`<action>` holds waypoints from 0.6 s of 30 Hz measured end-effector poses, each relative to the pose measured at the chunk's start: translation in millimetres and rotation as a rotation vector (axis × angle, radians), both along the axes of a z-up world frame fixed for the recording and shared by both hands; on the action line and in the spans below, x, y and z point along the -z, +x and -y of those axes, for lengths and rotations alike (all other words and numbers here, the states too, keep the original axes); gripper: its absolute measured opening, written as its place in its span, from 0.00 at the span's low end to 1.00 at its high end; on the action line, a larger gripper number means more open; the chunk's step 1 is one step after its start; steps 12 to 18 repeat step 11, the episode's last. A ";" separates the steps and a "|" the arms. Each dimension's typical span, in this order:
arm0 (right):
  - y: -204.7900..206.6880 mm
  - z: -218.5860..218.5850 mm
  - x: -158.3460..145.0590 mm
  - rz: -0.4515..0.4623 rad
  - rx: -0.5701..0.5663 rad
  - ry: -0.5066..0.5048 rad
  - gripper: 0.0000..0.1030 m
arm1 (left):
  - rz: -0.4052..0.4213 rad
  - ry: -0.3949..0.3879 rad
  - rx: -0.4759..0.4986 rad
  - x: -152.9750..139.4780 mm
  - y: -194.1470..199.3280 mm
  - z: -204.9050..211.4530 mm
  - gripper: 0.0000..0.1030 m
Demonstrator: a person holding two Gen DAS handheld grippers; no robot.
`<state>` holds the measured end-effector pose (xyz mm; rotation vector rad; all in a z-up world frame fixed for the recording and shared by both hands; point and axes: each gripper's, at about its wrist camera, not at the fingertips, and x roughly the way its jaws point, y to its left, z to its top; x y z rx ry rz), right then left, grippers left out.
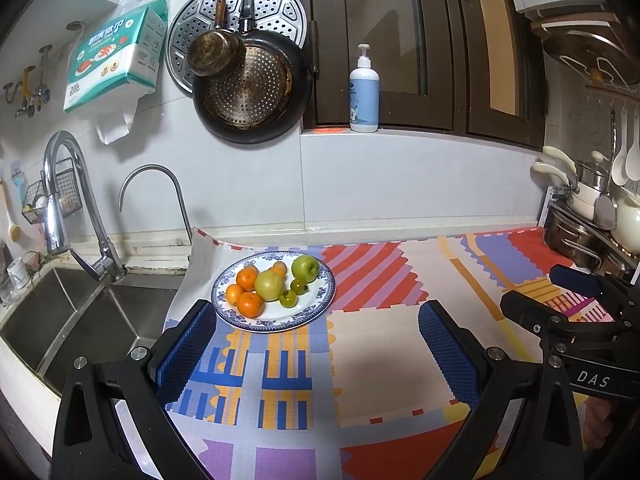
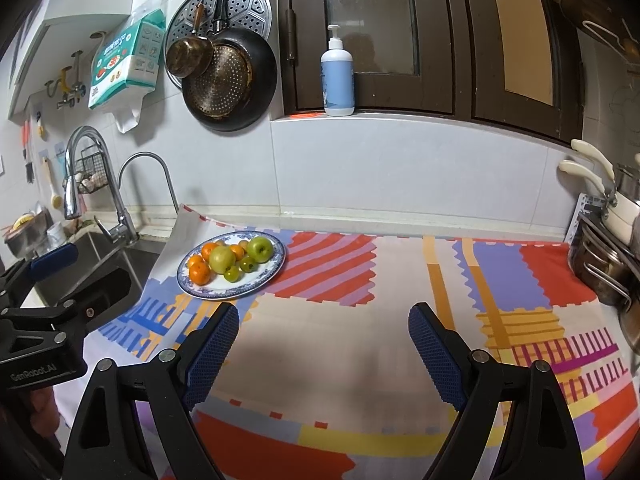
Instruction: Organize fruits
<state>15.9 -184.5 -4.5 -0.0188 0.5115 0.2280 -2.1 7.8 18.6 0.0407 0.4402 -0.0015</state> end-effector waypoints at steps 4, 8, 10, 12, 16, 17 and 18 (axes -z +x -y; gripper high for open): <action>-0.1 0.1 -0.4 -0.001 -0.001 0.001 0.85 | -0.005 -0.002 0.001 1.3 2.4 0.6 1.00; 0.7 0.6 -0.4 -0.005 0.001 0.002 0.85 | -0.009 -0.002 0.001 2.7 3.5 0.4 1.00; 2.1 -0.6 1.0 -0.008 0.000 0.002 0.85 | -0.010 -0.002 -0.001 3.4 4.2 0.3 1.00; 2.6 -1.0 1.6 -0.009 -0.001 0.002 0.85 | -0.011 -0.003 0.000 3.7 4.6 0.5 1.00; 2.6 -1.0 1.6 -0.009 -0.001 0.002 0.85 | -0.011 -0.003 0.000 3.7 4.6 0.5 1.00; 2.6 -1.0 1.6 -0.009 -0.001 0.002 0.85 | -0.011 -0.003 0.000 3.7 4.6 0.5 1.00; 2.6 -1.0 1.6 -0.009 -0.001 0.002 0.85 | -0.011 -0.003 0.000 3.7 4.6 0.5 1.00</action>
